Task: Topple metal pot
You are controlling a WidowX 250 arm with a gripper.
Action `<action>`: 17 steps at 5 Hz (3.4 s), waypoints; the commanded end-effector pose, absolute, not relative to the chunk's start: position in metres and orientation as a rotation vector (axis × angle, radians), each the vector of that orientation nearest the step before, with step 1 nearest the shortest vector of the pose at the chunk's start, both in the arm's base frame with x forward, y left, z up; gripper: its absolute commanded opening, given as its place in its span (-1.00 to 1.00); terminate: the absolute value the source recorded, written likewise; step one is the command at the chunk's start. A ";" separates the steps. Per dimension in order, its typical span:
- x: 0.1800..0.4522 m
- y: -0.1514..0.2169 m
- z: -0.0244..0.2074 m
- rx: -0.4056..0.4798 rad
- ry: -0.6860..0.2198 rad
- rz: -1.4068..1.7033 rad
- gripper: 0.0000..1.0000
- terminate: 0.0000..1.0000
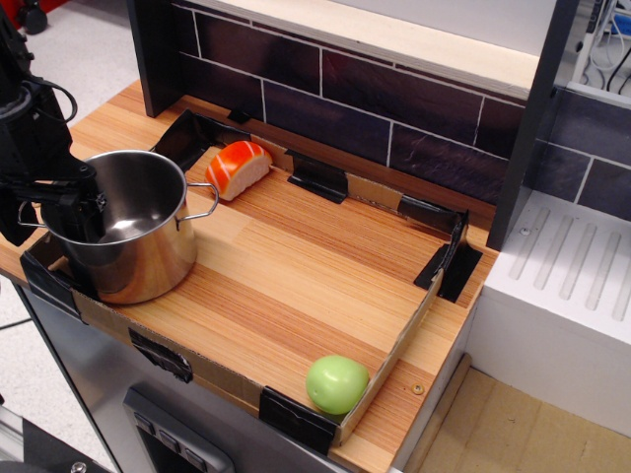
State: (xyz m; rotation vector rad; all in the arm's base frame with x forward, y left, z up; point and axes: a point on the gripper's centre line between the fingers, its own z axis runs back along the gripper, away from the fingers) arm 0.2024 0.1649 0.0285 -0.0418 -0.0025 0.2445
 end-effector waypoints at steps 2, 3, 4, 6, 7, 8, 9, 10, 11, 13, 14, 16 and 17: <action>0.233 0.151 0.083 0.080 -0.049 0.353 -1.00 -1.00; 0.242 0.141 0.100 0.212 -0.090 0.392 -1.00 -1.00; 0.248 0.120 0.111 0.438 -0.205 0.359 -1.00 -1.00; 0.240 0.085 0.110 0.678 -0.474 0.264 -1.00 -1.00; 0.240 0.082 0.100 0.741 -0.609 0.172 -1.00 -1.00; 0.245 0.085 0.097 0.715 -0.655 0.165 -1.00 -1.00; 0.249 0.087 0.087 0.748 -0.696 0.092 -1.00 -1.00; 0.248 0.088 0.082 0.747 -0.695 0.042 -1.00 -1.00; 0.245 0.092 0.076 0.749 -0.697 0.024 -1.00 -1.00; 0.239 0.092 0.086 0.576 -0.538 0.130 1.00 -1.00; 0.236 0.092 0.095 0.548 -0.468 0.161 1.00 -1.00; 0.236 0.097 0.126 0.388 -0.115 0.223 1.00 -1.00; 0.233 0.096 0.151 0.266 -0.002 0.184 1.00 -1.00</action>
